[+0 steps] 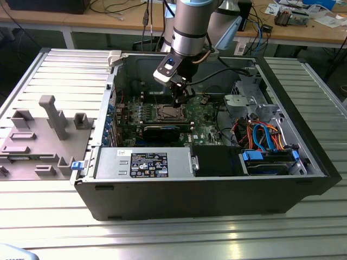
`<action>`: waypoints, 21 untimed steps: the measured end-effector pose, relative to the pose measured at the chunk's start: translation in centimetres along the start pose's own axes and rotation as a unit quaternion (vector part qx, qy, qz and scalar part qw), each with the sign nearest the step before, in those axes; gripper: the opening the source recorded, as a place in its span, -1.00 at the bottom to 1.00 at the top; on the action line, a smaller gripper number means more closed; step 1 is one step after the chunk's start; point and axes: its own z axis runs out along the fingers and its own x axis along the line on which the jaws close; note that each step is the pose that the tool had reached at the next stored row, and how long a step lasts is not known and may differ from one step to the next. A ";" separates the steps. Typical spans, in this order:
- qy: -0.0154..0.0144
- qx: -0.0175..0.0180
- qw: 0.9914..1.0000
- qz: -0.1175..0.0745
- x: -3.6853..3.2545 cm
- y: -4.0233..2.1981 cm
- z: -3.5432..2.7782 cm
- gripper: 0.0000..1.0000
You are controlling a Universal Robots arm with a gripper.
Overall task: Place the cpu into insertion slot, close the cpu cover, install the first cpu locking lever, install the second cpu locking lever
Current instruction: 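Install the first cpu locking lever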
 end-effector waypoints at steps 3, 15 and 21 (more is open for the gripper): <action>0.000 0.000 1.000 -0.001 0.00 0.00 0.00 -0.79; 0.000 0.000 1.000 -0.005 0.00 0.00 0.01 -0.79; 0.000 0.000 1.000 -0.007 0.00 0.00 0.01 -0.79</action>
